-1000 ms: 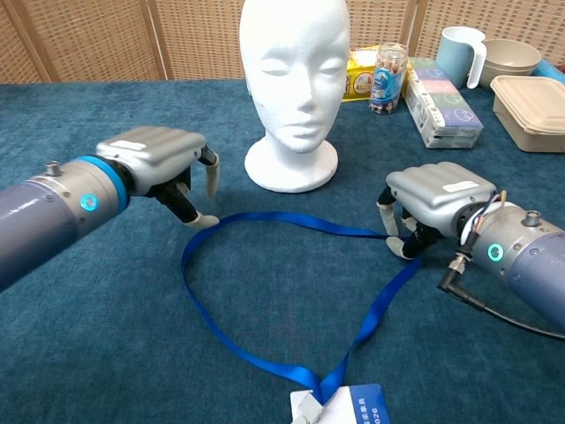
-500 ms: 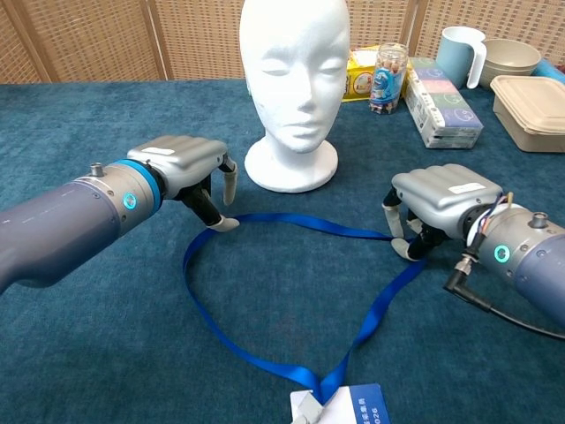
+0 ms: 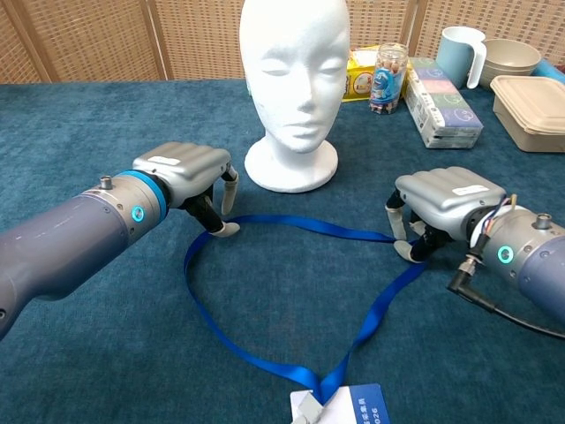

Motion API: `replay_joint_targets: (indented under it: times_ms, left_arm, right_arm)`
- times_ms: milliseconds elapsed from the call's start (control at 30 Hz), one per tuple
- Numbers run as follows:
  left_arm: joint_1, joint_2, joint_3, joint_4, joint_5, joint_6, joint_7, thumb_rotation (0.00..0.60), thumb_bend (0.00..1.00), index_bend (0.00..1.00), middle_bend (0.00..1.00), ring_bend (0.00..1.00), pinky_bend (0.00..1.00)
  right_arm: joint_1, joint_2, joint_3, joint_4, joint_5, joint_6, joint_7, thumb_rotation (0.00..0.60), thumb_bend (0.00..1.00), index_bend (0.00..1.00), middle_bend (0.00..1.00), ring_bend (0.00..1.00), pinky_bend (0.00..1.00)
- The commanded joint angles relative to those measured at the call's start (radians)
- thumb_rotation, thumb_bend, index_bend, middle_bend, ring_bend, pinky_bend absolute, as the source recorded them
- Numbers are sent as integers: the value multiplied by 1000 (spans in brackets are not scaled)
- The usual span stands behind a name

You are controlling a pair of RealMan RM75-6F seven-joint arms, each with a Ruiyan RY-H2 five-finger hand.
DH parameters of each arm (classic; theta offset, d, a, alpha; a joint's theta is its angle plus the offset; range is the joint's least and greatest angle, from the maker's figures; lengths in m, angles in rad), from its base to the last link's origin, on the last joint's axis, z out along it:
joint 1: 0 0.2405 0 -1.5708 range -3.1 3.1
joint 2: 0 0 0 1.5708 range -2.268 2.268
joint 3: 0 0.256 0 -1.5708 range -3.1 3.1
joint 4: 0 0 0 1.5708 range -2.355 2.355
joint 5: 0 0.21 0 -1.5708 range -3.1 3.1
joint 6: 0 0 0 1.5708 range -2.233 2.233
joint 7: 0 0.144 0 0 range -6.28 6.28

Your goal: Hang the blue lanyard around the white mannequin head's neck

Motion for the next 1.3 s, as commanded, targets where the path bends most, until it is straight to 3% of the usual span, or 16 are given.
replay_joint_targets:
  times_ms: [33,1000,1300]
  left_arm:
    - [-3,-6,3,8,2,4,1,484,288,549,1000,1000,1000]
    - [-15,-43,5,63,-17,3,7,496,398,632,1000,1000,1000]
    - [5,-17,17,56,57,45,-33,495,409,670,1000,1000,1000]
  right_arm:
    - [-2,1,1,1,3,0,2,552,476,574,911,1000,1000]
    - [-11,11,5,1,19,-5,26,553,476,574,911,1000,1000]
    - [-21,19,11,-23,8,12,48,551,475,581,916,1000,1000]
